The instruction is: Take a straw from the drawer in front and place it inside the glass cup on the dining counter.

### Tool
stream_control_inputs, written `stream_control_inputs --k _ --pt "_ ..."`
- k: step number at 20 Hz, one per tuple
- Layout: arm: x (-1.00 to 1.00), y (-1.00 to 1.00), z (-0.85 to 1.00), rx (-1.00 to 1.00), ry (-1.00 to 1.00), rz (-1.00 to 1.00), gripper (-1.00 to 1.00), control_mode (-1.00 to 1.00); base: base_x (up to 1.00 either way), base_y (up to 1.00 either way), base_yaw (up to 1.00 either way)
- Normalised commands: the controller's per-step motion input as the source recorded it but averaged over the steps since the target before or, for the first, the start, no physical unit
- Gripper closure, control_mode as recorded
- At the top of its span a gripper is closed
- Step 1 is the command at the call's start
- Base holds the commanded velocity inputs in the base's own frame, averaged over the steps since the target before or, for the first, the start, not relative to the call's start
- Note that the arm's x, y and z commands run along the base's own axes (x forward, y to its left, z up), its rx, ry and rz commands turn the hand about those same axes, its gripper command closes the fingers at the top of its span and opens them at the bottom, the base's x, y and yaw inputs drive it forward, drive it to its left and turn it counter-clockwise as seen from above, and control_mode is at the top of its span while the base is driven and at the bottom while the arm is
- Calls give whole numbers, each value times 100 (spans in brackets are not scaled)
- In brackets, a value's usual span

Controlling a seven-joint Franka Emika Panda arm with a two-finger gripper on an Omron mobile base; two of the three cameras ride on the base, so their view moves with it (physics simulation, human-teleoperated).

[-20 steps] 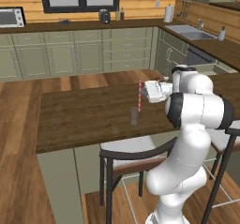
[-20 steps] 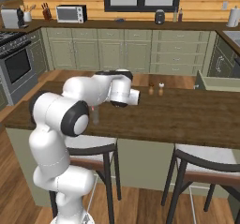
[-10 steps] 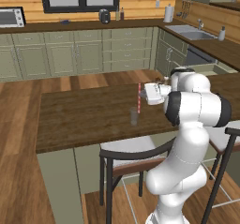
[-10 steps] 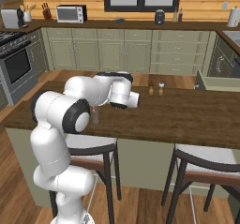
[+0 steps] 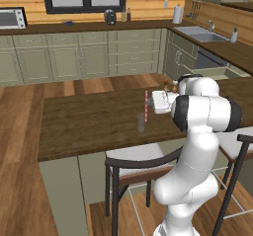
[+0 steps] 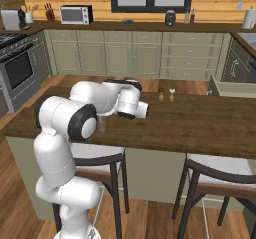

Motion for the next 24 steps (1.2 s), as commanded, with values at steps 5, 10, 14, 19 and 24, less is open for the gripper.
stream_control_inputs --k 5,10,14,19,24 --pt "-8 0 22 0 -3 -1 100 -100 0 0 0" --pt "-2 0 44 0 -3 0 100 -100 0 0 0" --pt "9 0 6 0 0 0 100 -100 0 0 0" --pt "25 0 -3 0 0 0 100 -100 0 0 0" --pt "25 0 -18 0 0 0 100 -100 0 0 0"
